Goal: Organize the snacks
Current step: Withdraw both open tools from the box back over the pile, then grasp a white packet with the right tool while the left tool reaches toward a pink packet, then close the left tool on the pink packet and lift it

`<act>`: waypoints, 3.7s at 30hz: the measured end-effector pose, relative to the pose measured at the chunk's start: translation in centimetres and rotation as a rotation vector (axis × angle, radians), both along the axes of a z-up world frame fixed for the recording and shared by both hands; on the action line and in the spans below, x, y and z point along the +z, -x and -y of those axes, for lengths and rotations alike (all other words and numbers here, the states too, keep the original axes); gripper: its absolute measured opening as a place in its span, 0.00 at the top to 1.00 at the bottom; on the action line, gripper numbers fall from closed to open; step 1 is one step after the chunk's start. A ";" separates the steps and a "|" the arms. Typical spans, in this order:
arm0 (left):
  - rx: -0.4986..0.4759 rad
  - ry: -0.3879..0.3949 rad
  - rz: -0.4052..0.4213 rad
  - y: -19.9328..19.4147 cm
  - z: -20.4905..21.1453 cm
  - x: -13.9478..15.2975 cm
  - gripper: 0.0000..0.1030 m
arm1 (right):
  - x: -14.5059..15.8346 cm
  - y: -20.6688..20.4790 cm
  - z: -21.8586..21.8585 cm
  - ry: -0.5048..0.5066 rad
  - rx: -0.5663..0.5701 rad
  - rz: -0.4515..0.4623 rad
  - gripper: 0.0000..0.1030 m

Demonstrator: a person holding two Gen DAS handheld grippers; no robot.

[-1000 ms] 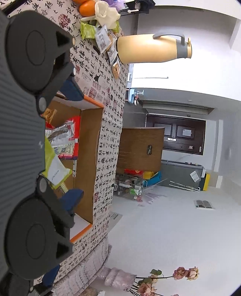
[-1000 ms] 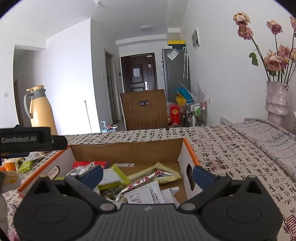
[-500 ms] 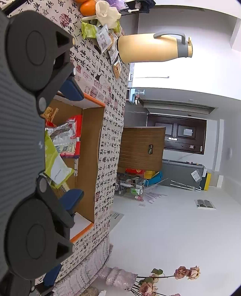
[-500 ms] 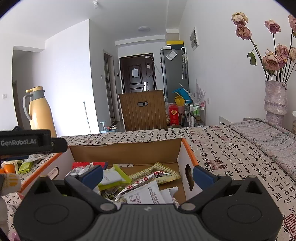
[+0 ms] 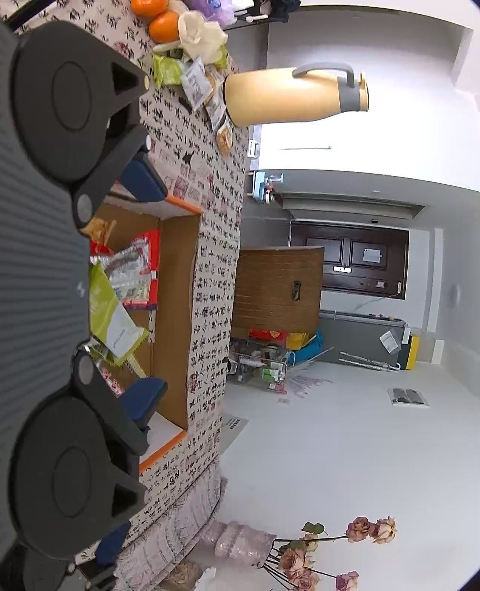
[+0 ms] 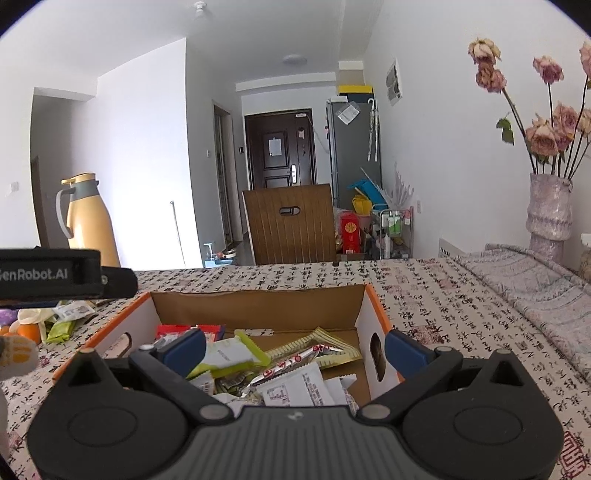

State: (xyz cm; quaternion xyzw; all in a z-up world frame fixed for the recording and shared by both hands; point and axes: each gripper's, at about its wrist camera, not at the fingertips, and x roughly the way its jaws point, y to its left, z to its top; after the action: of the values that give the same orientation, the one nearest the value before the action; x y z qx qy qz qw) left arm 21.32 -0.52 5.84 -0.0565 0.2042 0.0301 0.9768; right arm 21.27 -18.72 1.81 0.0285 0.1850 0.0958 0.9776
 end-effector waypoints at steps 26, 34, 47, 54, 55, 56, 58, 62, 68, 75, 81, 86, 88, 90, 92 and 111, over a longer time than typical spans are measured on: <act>-0.024 -0.052 -0.042 8.9 -2.7 -5.3 0.00 | -3.5 8.9 1.1 0.018 -0.014 -0.085 0.00; -0.025 -0.053 -0.066 9.2 -3.2 -7.4 0.00 | -5.0 10.0 2.1 0.032 -0.027 -0.136 0.00; -0.036 -0.012 -0.092 8.5 -3.7 -8.6 0.00 | -5.4 6.5 1.5 0.072 -0.023 -0.248 0.00; -0.036 -0.006 -0.101 8.4 -3.8 -8.8 0.00 | -6.3 3.6 0.9 0.093 -0.037 -0.313 0.00; -0.035 -0.006 -0.102 8.4 -3.8 -8.8 0.00 | -6.5 3.3 0.8 0.092 -0.038 -0.324 0.01; -0.035 -0.006 -0.102 8.4 -3.8 -8.8 0.00 | -6.7 3.1 0.8 0.090 -0.039 -0.332 0.02; -0.037 -0.006 -0.103 8.4 -3.8 -8.8 0.00 | -7.0 3.0 0.9 0.079 -0.029 -0.339 0.05; -0.039 -0.011 -0.107 8.4 -3.6 -8.9 0.00 | -7.4 3.1 1.0 0.066 -0.005 -0.349 0.28; -0.037 -0.012 -0.112 8.4 -3.6 -8.9 0.00 | -7.5 3.9 0.2 0.106 0.019 -0.306 0.67; -0.037 -0.012 -0.113 8.4 -3.6 -8.9 0.00 | -7.2 4.8 0.1 0.109 0.023 -0.254 0.83; -0.036 -0.013 -0.116 8.4 -3.5 -9.0 0.00 | -6.6 5.9 0.5 0.106 0.004 -0.191 0.84; -0.032 -0.019 -0.123 8.3 -3.5 -9.1 0.00 | -6.3 7.0 1.1 0.106 -0.012 -0.151 0.84; -0.029 -0.028 -0.134 8.1 -3.4 -9.1 0.00 | -6.3 7.1 1.4 0.100 -0.017 -0.150 0.84; -0.030 -0.036 -0.156 7.8 -3.2 -8.9 0.00 | -6.3 7.1 1.7 0.092 -0.021 -0.153 0.84; -0.030 -0.045 -0.175 7.5 -3.0 -8.7 0.00 | -6.3 7.1 1.8 0.086 -0.020 -0.155 0.84; 0.011 -0.117 -0.288 4.5 -0.4 -9.2 0.23 | -6.5 7.0 2.7 0.004 0.018 -0.162 0.84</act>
State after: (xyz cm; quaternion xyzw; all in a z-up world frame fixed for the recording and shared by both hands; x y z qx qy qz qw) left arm 16.79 -0.15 -3.31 0.0043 0.3397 0.0550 0.9389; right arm 14.29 -21.40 -4.67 0.0326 0.2641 0.1014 0.9586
